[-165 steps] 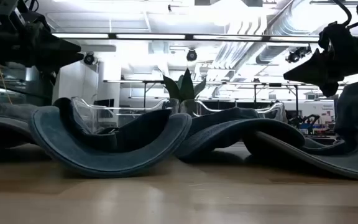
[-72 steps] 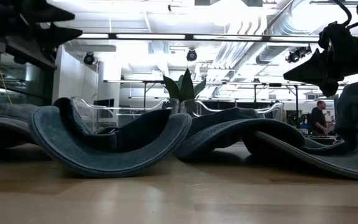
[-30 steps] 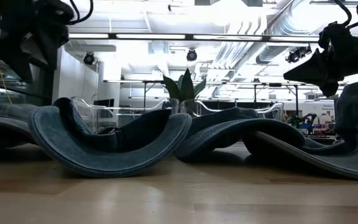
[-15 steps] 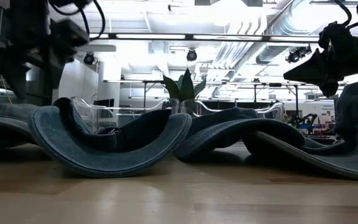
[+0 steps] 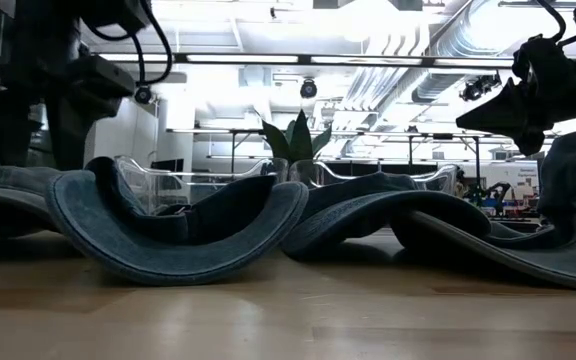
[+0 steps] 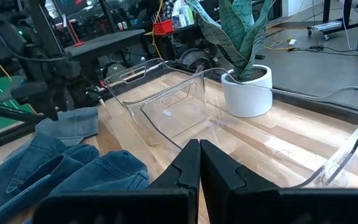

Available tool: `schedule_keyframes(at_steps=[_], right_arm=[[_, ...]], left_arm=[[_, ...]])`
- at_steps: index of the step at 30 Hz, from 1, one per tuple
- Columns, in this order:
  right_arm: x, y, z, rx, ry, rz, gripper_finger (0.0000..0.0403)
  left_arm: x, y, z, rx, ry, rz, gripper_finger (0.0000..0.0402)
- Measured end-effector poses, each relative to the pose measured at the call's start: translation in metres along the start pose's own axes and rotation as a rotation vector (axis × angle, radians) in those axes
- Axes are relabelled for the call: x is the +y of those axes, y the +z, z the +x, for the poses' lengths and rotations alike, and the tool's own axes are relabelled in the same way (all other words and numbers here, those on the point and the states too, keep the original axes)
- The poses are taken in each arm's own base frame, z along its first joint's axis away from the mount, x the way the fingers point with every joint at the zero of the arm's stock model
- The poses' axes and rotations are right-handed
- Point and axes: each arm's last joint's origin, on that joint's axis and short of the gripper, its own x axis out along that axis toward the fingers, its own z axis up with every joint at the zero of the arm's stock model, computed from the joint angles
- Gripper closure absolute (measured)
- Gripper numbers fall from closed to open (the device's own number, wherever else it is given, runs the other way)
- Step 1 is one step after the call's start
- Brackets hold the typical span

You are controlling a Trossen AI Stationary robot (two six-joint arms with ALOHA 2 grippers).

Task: Pick & Place hat
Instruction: Put the left gray cap into the left transparent bin

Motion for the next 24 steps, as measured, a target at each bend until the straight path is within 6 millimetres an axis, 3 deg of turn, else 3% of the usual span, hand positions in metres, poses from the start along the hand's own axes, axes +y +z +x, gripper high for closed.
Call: schedule_keyframes(at_steps=[8, 24], right_arm=[[0.000, 0.000, 0.000, 0.000, 0.000, 0.001, 0.0398], [0.000, 0.000, 0.000, -0.002, 0.001, 0.001, 0.0398]], left_arm=[[-0.006, -0.003, 0.006, -0.038, -0.006, 0.013, 0.0099], [-0.016, -0.002, 0.019, -0.031, 0.004, 0.057, 0.0177]])
